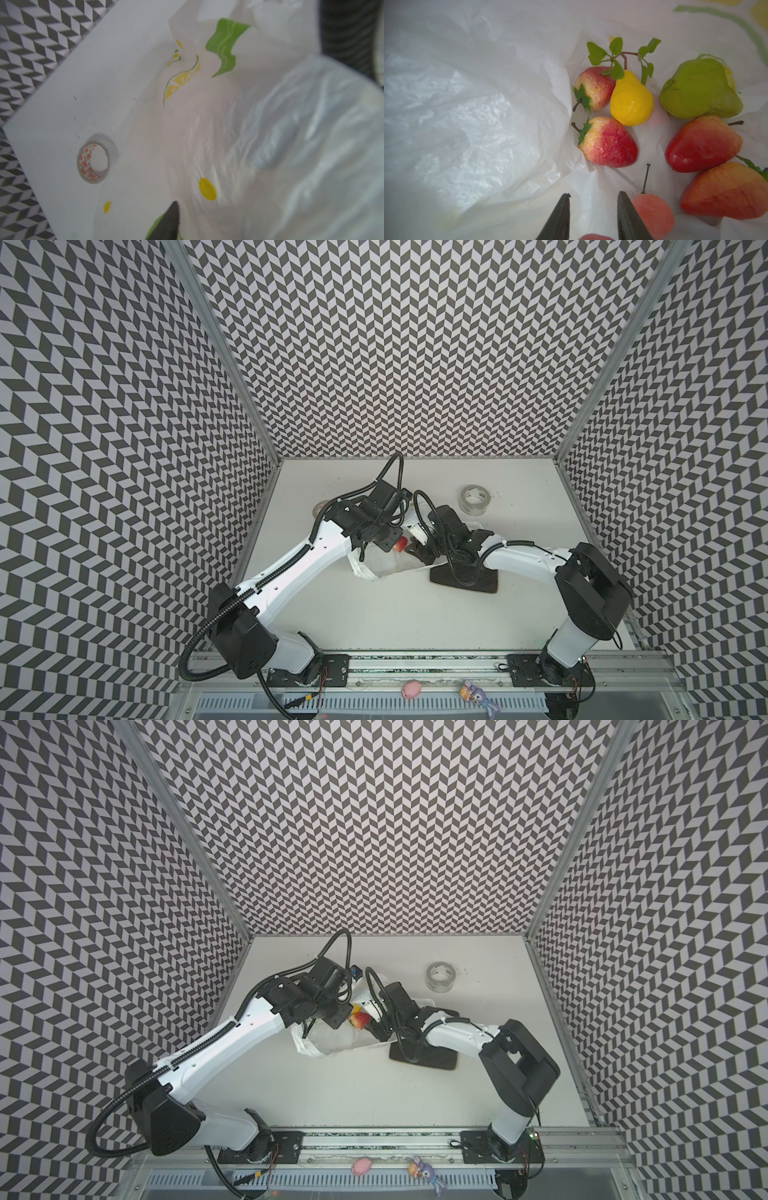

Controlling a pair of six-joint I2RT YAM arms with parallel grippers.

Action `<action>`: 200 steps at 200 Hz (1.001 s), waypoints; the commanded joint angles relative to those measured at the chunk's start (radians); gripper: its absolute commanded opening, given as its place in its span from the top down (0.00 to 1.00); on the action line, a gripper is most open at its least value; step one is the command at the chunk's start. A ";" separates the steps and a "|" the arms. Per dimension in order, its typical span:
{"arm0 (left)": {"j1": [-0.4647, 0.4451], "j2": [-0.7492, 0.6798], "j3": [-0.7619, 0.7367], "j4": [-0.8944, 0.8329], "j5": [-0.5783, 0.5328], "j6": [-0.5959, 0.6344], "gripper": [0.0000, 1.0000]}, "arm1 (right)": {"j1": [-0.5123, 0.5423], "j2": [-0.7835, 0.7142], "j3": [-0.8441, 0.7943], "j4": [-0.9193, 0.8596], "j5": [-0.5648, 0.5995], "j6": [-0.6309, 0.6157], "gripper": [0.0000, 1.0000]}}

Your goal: Take the fake fruits out of the plastic bag

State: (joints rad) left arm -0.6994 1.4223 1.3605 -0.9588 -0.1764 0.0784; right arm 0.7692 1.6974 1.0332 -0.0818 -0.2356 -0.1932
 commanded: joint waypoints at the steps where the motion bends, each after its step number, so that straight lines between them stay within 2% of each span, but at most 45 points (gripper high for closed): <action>1: 0.007 -0.042 0.051 0.028 -0.014 0.015 0.81 | 0.002 -0.023 0.005 0.031 0.000 -0.026 0.78; 13: 0.010 -0.059 0.079 0.036 -0.013 0.001 1.00 | 0.004 -0.025 0.003 0.021 0.012 -0.042 0.78; 43: 0.018 -0.096 0.086 0.144 0.083 -0.043 1.00 | 0.010 -0.039 -0.016 0.025 0.019 -0.071 0.78; 73: 0.063 -0.071 0.076 0.216 0.173 -0.088 1.00 | 0.026 -0.106 -0.056 0.058 0.019 -0.101 0.78; 129: 0.147 -0.028 0.051 0.293 0.229 -0.139 1.00 | 0.062 -0.247 -0.151 0.079 0.002 -0.233 0.78; 160: 0.154 -0.047 0.004 0.296 0.224 -0.137 1.00 | 0.064 -0.324 -0.137 0.037 -0.018 -0.235 0.78; 200: 0.155 -0.079 -0.044 0.316 0.228 -0.140 1.00 | 0.065 -0.482 -0.153 -0.020 -0.107 -0.224 0.78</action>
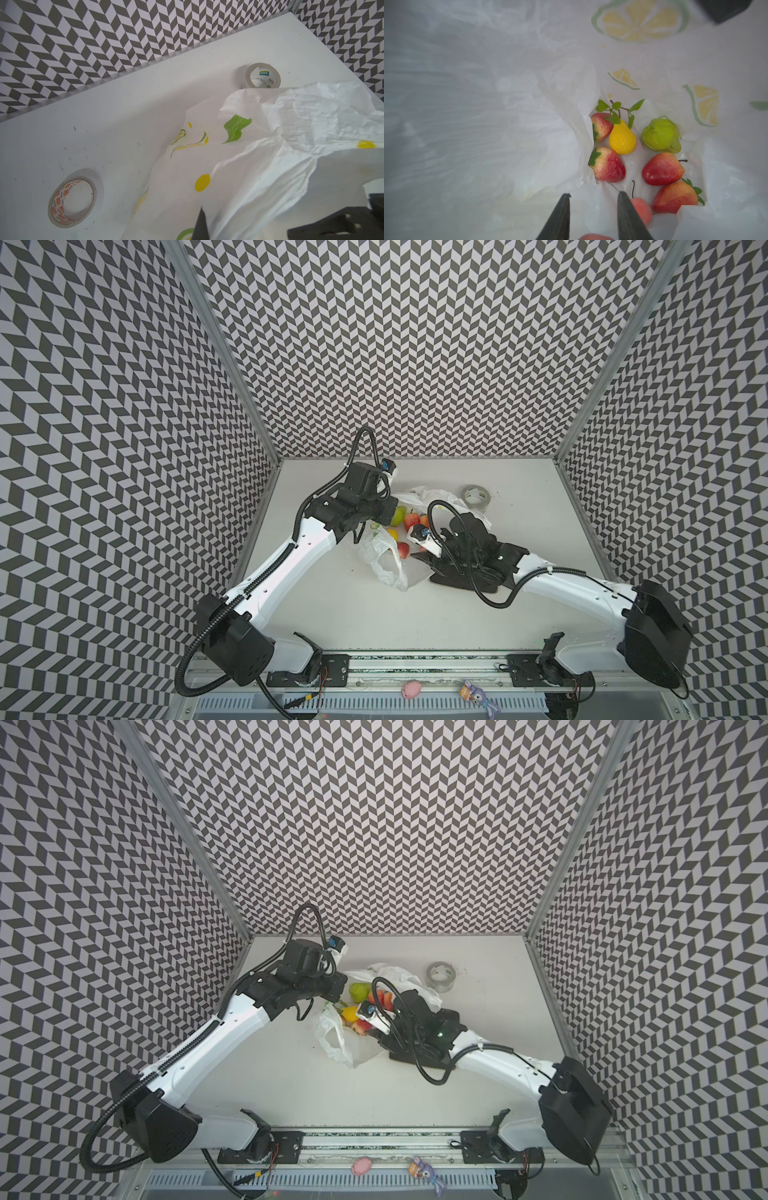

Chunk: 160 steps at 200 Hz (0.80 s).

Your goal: Take the fake fruits out of the plastic bag

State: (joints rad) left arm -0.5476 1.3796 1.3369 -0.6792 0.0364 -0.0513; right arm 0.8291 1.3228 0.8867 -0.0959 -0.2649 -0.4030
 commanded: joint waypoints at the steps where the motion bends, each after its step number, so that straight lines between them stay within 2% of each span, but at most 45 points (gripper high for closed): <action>1: 0.003 -0.037 -0.022 0.036 0.016 -0.010 1.00 | 0.005 -0.113 -0.008 -0.006 -0.079 -0.013 0.78; 21: 0.003 -0.042 -0.034 0.042 0.020 -0.016 1.00 | 0.005 -0.212 -0.014 -0.040 -0.115 0.049 0.78; 38: 0.003 -0.052 -0.046 0.053 0.025 -0.023 1.00 | 0.005 -0.293 0.008 -0.095 -0.100 0.146 0.78; 69: 0.004 -0.076 -0.070 0.068 0.026 -0.040 1.00 | 0.005 -0.393 0.094 -0.237 0.026 0.409 0.78; 107: 0.003 -0.097 -0.083 0.067 0.007 -0.058 1.00 | 0.003 -0.438 0.248 -0.470 0.260 0.660 0.77; 133: 0.003 -0.108 -0.084 0.059 -0.035 -0.074 1.00 | -0.001 -0.444 0.334 -0.638 0.505 0.821 0.74; 149: 0.003 -0.115 -0.085 0.055 -0.052 -0.086 1.00 | -0.012 -0.441 0.352 -0.735 0.663 0.949 0.73; 160: 0.003 -0.121 -0.088 0.055 -0.057 -0.093 1.00 | -0.025 -0.448 0.323 -0.763 0.719 1.016 0.74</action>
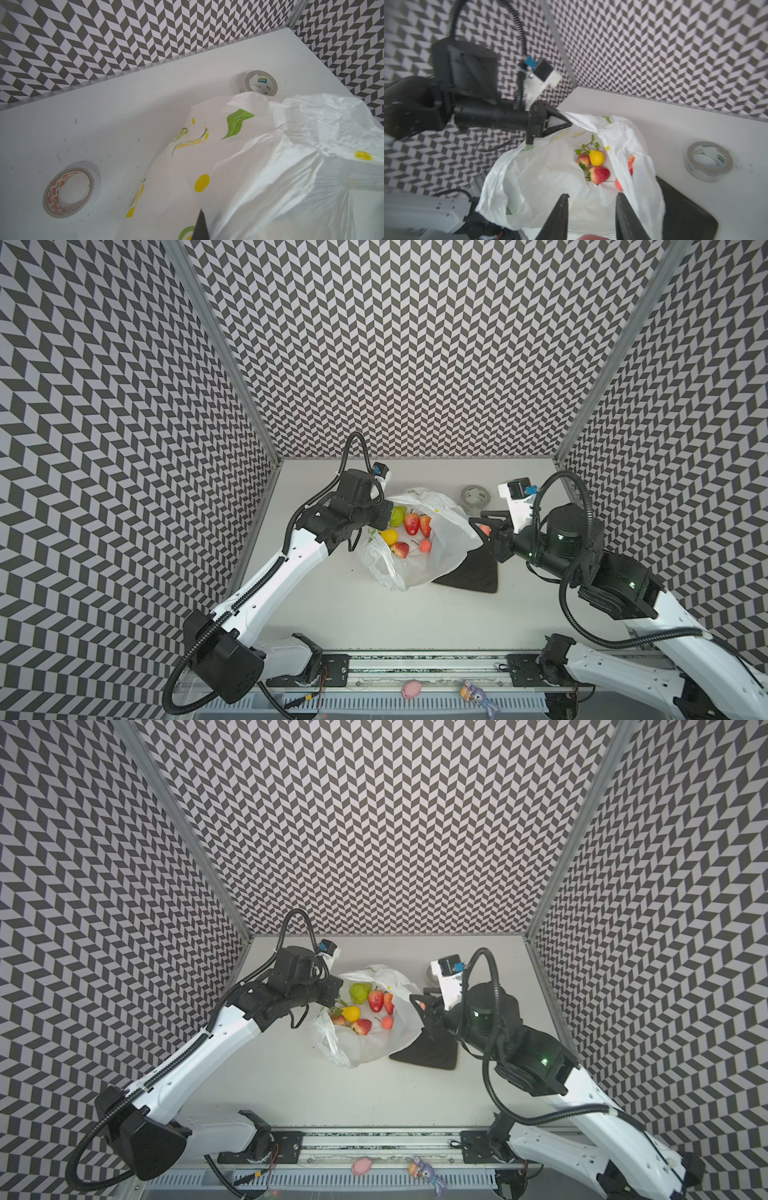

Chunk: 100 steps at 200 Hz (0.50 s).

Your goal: Take the fake fruits out of the plastic bag

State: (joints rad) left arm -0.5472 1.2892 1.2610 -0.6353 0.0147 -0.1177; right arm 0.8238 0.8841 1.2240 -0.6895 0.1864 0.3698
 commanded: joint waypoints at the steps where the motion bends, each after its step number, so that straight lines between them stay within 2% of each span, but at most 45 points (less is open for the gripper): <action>1: 0.003 -0.032 -0.013 0.011 -0.036 -0.027 1.00 | -0.022 -0.011 -0.018 -0.169 0.271 0.249 0.74; 25: 0.003 -0.045 -0.020 0.013 -0.039 -0.040 1.00 | -0.102 -0.053 -0.169 -0.118 0.257 0.334 0.73; 43: 0.002 -0.057 -0.031 0.011 -0.037 -0.051 1.00 | -0.209 -0.097 -0.337 0.026 0.186 0.345 0.74; 61: 0.003 -0.067 -0.043 0.012 -0.031 -0.056 1.00 | -0.291 -0.090 -0.492 0.204 0.075 0.303 0.74; 75: 0.003 -0.069 -0.044 0.009 -0.027 -0.057 1.00 | -0.312 -0.051 -0.577 0.351 -0.005 0.257 0.74; 100: 0.003 -0.074 -0.046 0.010 -0.015 -0.065 1.00 | -0.312 0.052 -0.663 0.516 -0.042 0.203 0.75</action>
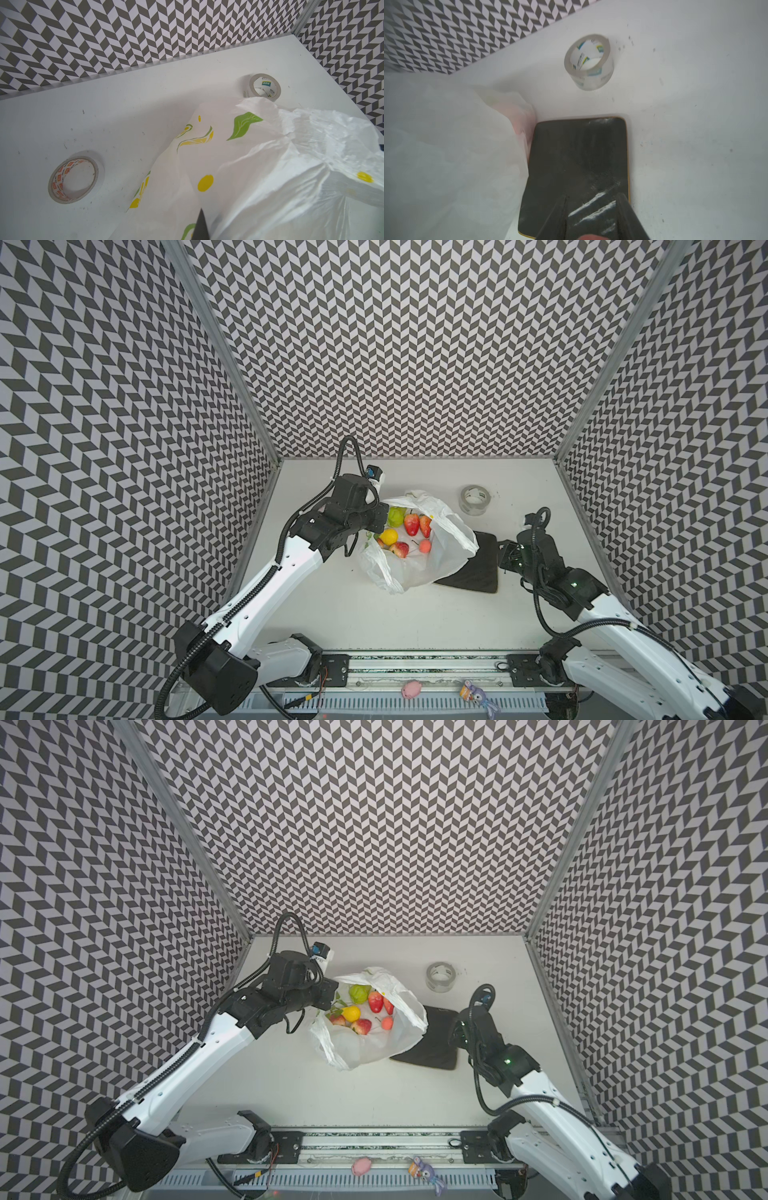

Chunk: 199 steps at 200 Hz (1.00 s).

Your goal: Take the fake fruits out of the plastic bag

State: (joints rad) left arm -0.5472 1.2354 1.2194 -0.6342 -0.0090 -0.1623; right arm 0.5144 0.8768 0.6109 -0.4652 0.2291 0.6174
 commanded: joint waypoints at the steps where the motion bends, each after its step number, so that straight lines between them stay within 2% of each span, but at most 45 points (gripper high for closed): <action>1: 0.003 -0.020 -0.004 0.009 0.009 -0.020 1.00 | -0.003 0.065 -0.052 0.295 -0.084 -0.045 0.75; 43: 0.003 -0.033 -0.027 0.008 0.020 -0.030 1.00 | -0.004 0.228 -0.155 0.463 -0.177 -0.101 0.76; 98: 0.003 -0.031 -0.032 0.006 0.027 -0.031 1.00 | -0.003 0.315 -0.233 0.614 -0.157 -0.099 0.73; 166: 0.003 -0.027 -0.028 0.016 0.029 -0.041 1.00 | -0.004 0.404 -0.241 0.653 -0.154 -0.111 0.60; 199: 0.003 -0.027 -0.023 0.024 0.032 -0.052 1.00 | -0.005 0.377 -0.229 0.614 -0.131 -0.094 0.44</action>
State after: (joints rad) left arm -0.5472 1.2228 1.1923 -0.6300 0.0132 -0.1970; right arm 0.5137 1.2755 0.3763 0.1276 0.0769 0.5163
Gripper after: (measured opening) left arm 0.047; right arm 0.514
